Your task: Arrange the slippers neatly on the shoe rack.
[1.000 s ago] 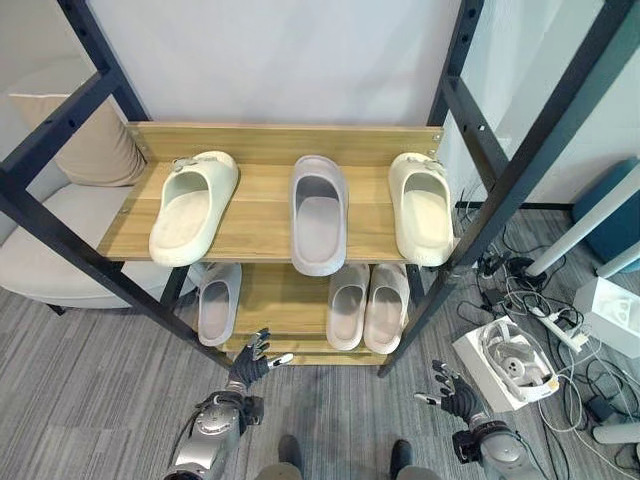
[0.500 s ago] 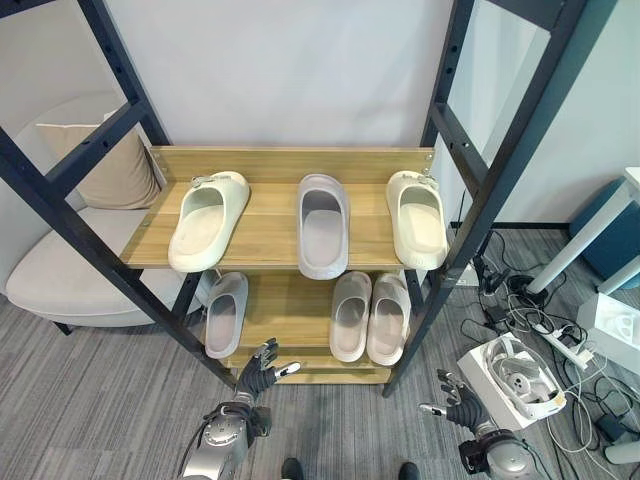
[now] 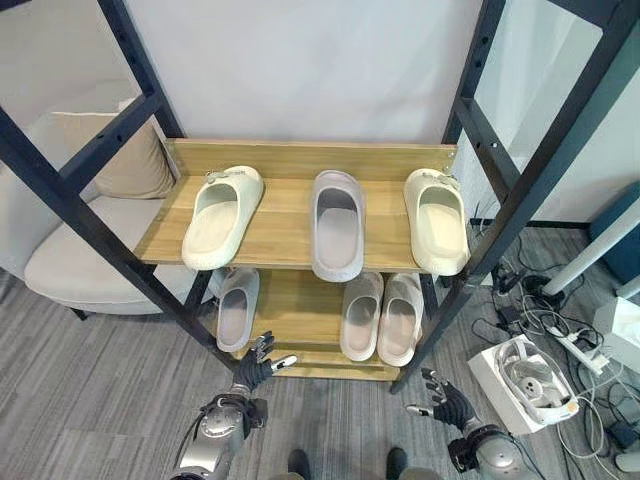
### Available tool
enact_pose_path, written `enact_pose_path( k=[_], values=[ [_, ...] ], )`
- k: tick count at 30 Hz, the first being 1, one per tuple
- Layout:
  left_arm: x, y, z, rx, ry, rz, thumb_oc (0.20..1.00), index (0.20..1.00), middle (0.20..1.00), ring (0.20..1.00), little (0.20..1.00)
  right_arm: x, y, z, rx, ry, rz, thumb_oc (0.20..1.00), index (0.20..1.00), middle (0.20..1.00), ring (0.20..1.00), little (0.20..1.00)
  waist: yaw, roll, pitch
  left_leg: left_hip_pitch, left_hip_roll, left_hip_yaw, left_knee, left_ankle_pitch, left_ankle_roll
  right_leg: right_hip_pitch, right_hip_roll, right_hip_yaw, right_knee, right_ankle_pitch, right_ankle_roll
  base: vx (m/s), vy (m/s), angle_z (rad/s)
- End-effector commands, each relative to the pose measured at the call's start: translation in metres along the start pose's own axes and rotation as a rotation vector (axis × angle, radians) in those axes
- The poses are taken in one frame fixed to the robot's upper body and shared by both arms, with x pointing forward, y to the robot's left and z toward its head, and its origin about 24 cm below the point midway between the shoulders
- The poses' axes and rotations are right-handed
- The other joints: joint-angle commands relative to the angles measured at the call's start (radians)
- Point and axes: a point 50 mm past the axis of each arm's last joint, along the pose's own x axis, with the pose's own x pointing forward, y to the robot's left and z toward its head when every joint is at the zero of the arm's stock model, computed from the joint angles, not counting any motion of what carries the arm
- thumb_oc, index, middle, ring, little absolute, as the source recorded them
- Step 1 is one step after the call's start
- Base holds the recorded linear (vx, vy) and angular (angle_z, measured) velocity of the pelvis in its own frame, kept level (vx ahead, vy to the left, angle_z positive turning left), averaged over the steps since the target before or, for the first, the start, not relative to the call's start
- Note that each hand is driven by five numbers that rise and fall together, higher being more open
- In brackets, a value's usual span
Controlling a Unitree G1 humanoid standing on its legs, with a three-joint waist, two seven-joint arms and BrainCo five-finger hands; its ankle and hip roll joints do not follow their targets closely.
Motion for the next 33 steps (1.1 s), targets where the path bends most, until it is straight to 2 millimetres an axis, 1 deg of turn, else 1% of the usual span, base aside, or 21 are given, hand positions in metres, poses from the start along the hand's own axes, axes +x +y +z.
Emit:
enact_pose_path(
  k=[1,3,4,5,6,9,11,14,15,17,18,20,21,24,25,26,27,29,30,31,33],
  values=[
    [0.011,-0.003,0.027,0.000,-0.110,-0.027,1.000,1.000,1.000,1.000,1.000,0.007,-0.003,0.030,-0.026,-0.135,-0.002,1.000,1.000,1.000,1.000,1.000,0.004,-0.049,0.008,0.063,-0.055,-0.022,-0.002,-0.108,0.008,0.006,0.007,0.002,0.089,-0.104,0.039,0.05,-0.026,-0.02],
    [0.010,-0.005,0.027,0.011,-0.111,-0.035,1.000,1.000,1.000,1.000,1.000,0.005,-0.006,0.057,-0.214,-0.248,0.017,1.000,1.000,1.000,1.000,1.000,0.003,-0.048,0.010,0.065,-0.054,-0.029,-0.002,-0.112,0.009,0.006,0.005,-0.003,0.103,-0.114,0.039,0.01,0.009,0.08],
    [0.011,-0.005,0.030,0.031,-0.125,-0.030,1.000,1.000,1.000,1.000,1.000,-0.002,-0.004,0.085,-0.316,-0.386,0.036,1.000,1.000,1.000,1.000,1.000,0.000,-0.048,0.014,0.066,-0.053,-0.032,-0.002,-0.115,0.010,0.005,0.002,-0.005,0.110,-0.119,0.039,0.00,0.029,0.07],
    [0.012,-0.004,0.033,0.036,-0.134,-0.026,1.000,1.000,1.000,1.000,1.000,-0.008,-0.003,0.105,-0.349,-0.482,0.050,1.000,1.000,1.000,1.000,1.000,-0.002,-0.049,0.015,0.067,-0.054,-0.031,-0.002,-0.117,0.010,0.005,0.001,-0.004,0.112,-0.119,0.040,0.00,0.024,0.04],
    [0.012,-0.005,0.032,0.035,-0.134,-0.027,1.000,1.000,1.000,1.000,1.000,-0.009,-0.003,0.105,-0.350,-0.481,0.050,1.000,1.000,1.000,1.000,1.000,-0.002,-0.049,0.015,0.067,-0.054,-0.031,-0.002,-0.117,0.010,0.005,0.001,-0.004,0.112,-0.120,0.040,0.00,0.020,0.04],
    [0.015,0.000,0.038,0.052,-0.156,-0.012,1.000,1.000,1.000,1.000,1.000,-0.033,0.003,0.150,-0.405,-0.721,0.106,1.000,1.000,1.000,1.000,1.000,-0.006,-0.052,0.014,0.068,-0.053,-0.028,-0.002,-0.121,0.011,0.005,0.000,-0.004,0.108,-0.119,0.042,0.00,0.012,0.03],
    [0.016,0.003,0.041,0.056,-0.167,-0.004,1.000,1.000,1.000,1.000,1.000,-0.047,0.004,0.170,-0.406,-0.836,0.126,1.000,1.000,1.000,1.000,1.000,-0.007,-0.054,0.013,0.069,-0.053,-0.026,-0.002,-0.122,0.011,0.007,-0.001,-0.004,0.104,-0.117,0.043,0.00,0.021,0.03],
    [0.016,0.006,0.044,0.059,-0.177,0.007,1.000,1.000,1.000,1.000,1.000,-0.063,0.000,0.197,-0.376,-0.973,0.124,1.000,1.000,1.000,1.000,1.000,-0.005,-0.057,0.008,0.069,-0.052,-0.023,-0.002,-0.124,0.012,0.008,-0.002,-0.001,0.100,-0.116,0.045,0.00,0.007,-0.01],
    [0.015,0.005,0.046,0.052,-0.185,0.006,1.000,1.000,1.000,1.000,1.000,-0.070,-0.005,0.213,-0.339,-1.043,0.108,1.000,1.000,1.000,1.000,1.000,-0.003,-0.059,0.003,0.070,-0.052,-0.020,-0.002,-0.127,0.013,0.009,-0.001,0.002,0.097,-0.116,0.044,0.00,0.000,0.00],
    [0.015,0.004,0.047,0.050,-0.189,0.001,1.000,1.000,1.000,1.000,1.000,-0.076,-0.014,0.226,-0.292,-1.103,0.076,1.000,1.000,1.000,1.000,1.000,-0.001,-0.062,-0.001,0.073,-0.051,-0.018,-0.002,-0.131,0.014,0.013,-0.001,0.004,0.095,-0.114,0.045,0.00,0.000,0.00],
    [0.015,0.002,0.046,0.048,-0.186,-0.006,1.000,1.000,1.000,1.000,1.000,-0.077,-0.020,0.232,-0.245,-1.130,0.047,1.000,1.000,1.000,1.000,1.000,0.001,-0.062,-0.006,0.075,-0.052,-0.018,-0.002,-0.133,0.015,0.016,-0.002,0.004,0.093,-0.114,0.045,0.00,0.000,0.00],
    [0.015,0.001,0.045,0.045,-0.182,-0.011,1.000,1.000,1.000,1.000,1.000,-0.078,-0.024,0.236,-0.220,-1.147,0.021,1.000,1.000,1.000,1.000,1.000,0.002,-0.062,-0.007,0.077,-0.052,-0.018,-0.002,-0.134,0.015,0.018,-0.002,0.003,0.091,-0.114,0.045,0.00,0.000,0.00],
    [0.014,-0.002,0.044,0.044,-0.179,-0.022,1.000,1.000,1.000,1.000,1.000,-0.078,-0.032,0.247,-0.262,-1.180,-0.066,1.000,1.000,1.000,1.000,1.000,0.007,-0.061,-0.013,0.080,-0.052,-0.020,-0.002,-0.137,0.016,0.022,-0.003,0.002,0.087,-0.115,0.045,0.03,0.005,0.01],
    [0.013,-0.005,0.044,0.049,-0.179,-0.035,1.000,1.000,1.000,1.000,1.000,-0.078,-0.044,0.262,-0.304,-1.224,-0.205,1.000,1.000,1.000,1.000,1.000,0.018,-0.060,-0.021,0.084,-0.053,-0.025,-0.002,-0.141,0.018,0.030,-0.003,-0.004,0.082,-0.116,0.044,0.02,0.000,0.00],
    [0.013,-0.005,0.044,0.049,-0.180,-0.034,1.000,1.000,1.000,1.000,1.000,-0.078,-0.044,0.263,-0.305,-1.225,-0.206,1.000,1.000,1.000,1.000,1.000,0.017,-0.061,-0.019,0.084,-0.053,-0.025,-0.002,-0.141,0.018,0.031,-0.003,-0.004,0.081,-0.116,0.044,0.04,0.005,0.03],
    [0.014,-0.009,0.042,0.054,-0.170,-0.052,1.000,1.000,1.000,1.000,1.000,-0.070,-0.053,0.282,-0.336,-1.240,-0.333,1.000,1.000,1.000,1.000,1.000,0.033,-0.061,-0.022,0.085,-0.055,-0.034,-0.002,-0.144,0.021,0.037,-0.003,-0.008,0.078,-0.117,0.043,0.05,0.008,0.04],
    [0.013,-0.012,0.041,0.058,-0.163,-0.065,1.000,1.000,1.000,1.000,1.000,-0.064,-0.058,0.295,-0.368,-1.236,-0.402,1.000,1.000,1.000,1.000,1.000,0.045,-0.064,-0.021,0.084,-0.055,-0.042,-0.002,-0.144,0.022,0.039,-0.004,-0.012,0.078,-0.118,0.042,0.05,0.009,0.08],
    [0.013,-0.014,0.039,0.065,-0.154,-0.080,1.000,1.000,1.000,1.000,1.000,-0.055,-0.061,0.308,-0.382,-1.226,-0.456,1.000,1.000,1.000,1.000,1.000,0.060,-0.067,-0.018,0.078,-0.056,-0.051,-0.002,-0.142,0.022,0.039,-0.004,-0.018,0.078,-0.119,0.040,0.01,0.003,0.15],
    [0.013,-0.014,0.039,0.065,-0.155,-0.080,1.000,1.000,1.000,1.000,1.000,-0.055,-0.061,0.308,-0.382,-1.227,-0.456,1.000,1.000,1.000,1.000,1.000,0.059,-0.067,-0.017,0.078,-0.056,-0.051,-0.002,-0.142,0.022,0.039,-0.004,-0.019,0.078,-0.120,0.040,-0.01,0.000,0.18],
    [0.012,-0.016,0.037,0.065,-0.147,-0.092,1.000,1.000,1.000,1.000,1.000,-0.047,-0.063,0.318,-0.387,-1.205,-0.491,1.000,1.000,1.000,1.000,1.000,0.075,-0.071,-0.011,0.069,-0.057,-0.060,-0.002,-0.139,0.023,0.035,-0.005,-0.026,0.079,-0.119,0.040,-0.02,0.002,0.16],
    [0.011,-0.018,0.033,0.063,-0.132,-0.107,1.000,1.000,1.000,1.000,1.000,-0.041,-0.064,0.330,-0.399,-1.193,-0.518,1.000,1.000,1.000,1.000,1.000,0.094,-0.076,-0.005,0.061,-0.059,-0.068,-0.002,-0.137,0.023,0.032,-0.005,-0.036,0.078,-0.118,0.040,-0.02,-0.002,0.05]
  ],
)
